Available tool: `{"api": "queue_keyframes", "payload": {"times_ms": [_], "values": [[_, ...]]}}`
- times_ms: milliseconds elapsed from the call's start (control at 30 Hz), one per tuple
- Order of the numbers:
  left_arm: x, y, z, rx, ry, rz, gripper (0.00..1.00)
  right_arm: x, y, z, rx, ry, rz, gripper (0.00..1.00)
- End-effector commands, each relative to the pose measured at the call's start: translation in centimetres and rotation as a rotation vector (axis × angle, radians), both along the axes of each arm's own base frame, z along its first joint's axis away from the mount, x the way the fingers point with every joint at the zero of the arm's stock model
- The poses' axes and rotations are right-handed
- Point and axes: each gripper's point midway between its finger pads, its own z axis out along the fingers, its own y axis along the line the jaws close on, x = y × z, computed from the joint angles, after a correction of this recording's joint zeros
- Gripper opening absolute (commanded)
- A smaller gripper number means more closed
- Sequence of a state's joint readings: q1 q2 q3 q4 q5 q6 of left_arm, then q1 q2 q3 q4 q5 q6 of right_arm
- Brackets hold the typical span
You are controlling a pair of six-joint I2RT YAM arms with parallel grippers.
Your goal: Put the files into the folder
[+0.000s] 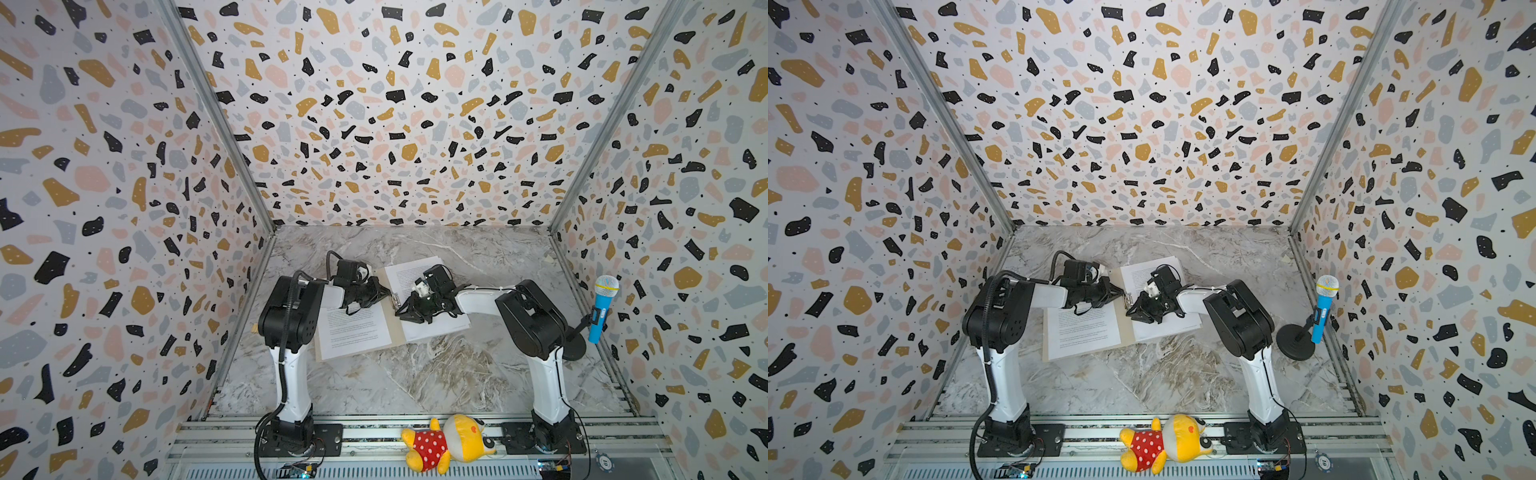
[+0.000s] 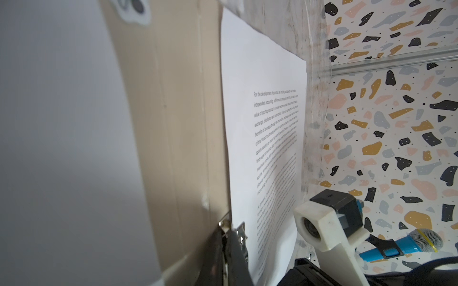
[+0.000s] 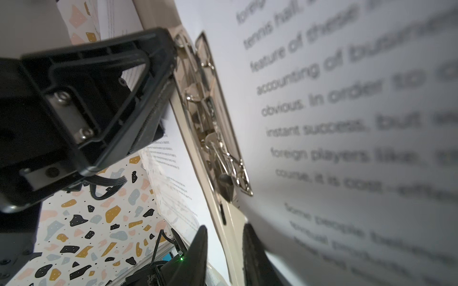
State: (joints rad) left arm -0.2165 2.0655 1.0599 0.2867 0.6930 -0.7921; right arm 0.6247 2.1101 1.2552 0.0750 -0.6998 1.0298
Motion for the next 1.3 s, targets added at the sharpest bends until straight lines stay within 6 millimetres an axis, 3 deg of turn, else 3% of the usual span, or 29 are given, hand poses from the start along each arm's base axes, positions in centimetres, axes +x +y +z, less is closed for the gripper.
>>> {"api": "queue_keyframes", "payload": {"times_ms": [0, 167, 267, 400, 500, 667, 867, 933, 1000, 1133, 1267], "values": [[0.5, 1.1, -1.2, 0.066, -0.006, 0.027, 0.06, -0.3, -1.1, -0.4, -0.037, 0.029, -0.038, 0.32], [0.5, 0.3, -1.0, 0.048, -0.016, -0.010, 0.07, 0.5, 0.1, 2.6, 0.043, -0.050, -0.008, 0.41], [0.5, -0.3, -0.6, 0.033, -0.027, -0.033, 0.09, 0.9, 0.5, 4.8, 0.088, -0.112, 0.012, 0.53], [0.6, -0.5, -0.3, 0.035, -0.029, -0.058, 0.13, 1.7, -0.3, 7.2, 0.110, -0.202, 0.013, 0.58], [0.7, -0.7, 0.0, 0.041, -0.034, -0.076, 0.19, 3.0, -2.5, 7.9, 0.071, -0.266, -0.023, 0.63], [1.0, -0.4, -0.1, 0.090, -0.014, -0.084, 0.43, 5.6, -8.3, 8.2, -0.057, -0.375, -0.090, 0.71], [1.5, 0.6, 2.3, 0.150, -0.044, -0.063, 0.70, 8.6, -16.7, 6.0, -0.238, -0.465, -0.152, 0.80], [1.8, 1.5, 3.7, 0.185, -0.072, -0.050, 0.81, 9.2, -18.7, 5.0, -0.283, -0.482, -0.146, 0.82], [1.8, 2.9, 5.3, 0.218, -0.099, -0.024, 1.00, 9.5, -20.2, 4.2, -0.312, -0.495, -0.135, 0.85], [0.5, 7.7, 6.8, 0.345, -0.114, 0.050, 1.00, 9.7, -21.0, 3.7, -0.262, -0.525, -0.108, 0.87], [-2.6, 13.5, 5.6, 0.440, -0.063, 0.159, 1.00, 9.7, -20.5, 2.4, -0.225, -0.518, -0.062, 0.86]]}}
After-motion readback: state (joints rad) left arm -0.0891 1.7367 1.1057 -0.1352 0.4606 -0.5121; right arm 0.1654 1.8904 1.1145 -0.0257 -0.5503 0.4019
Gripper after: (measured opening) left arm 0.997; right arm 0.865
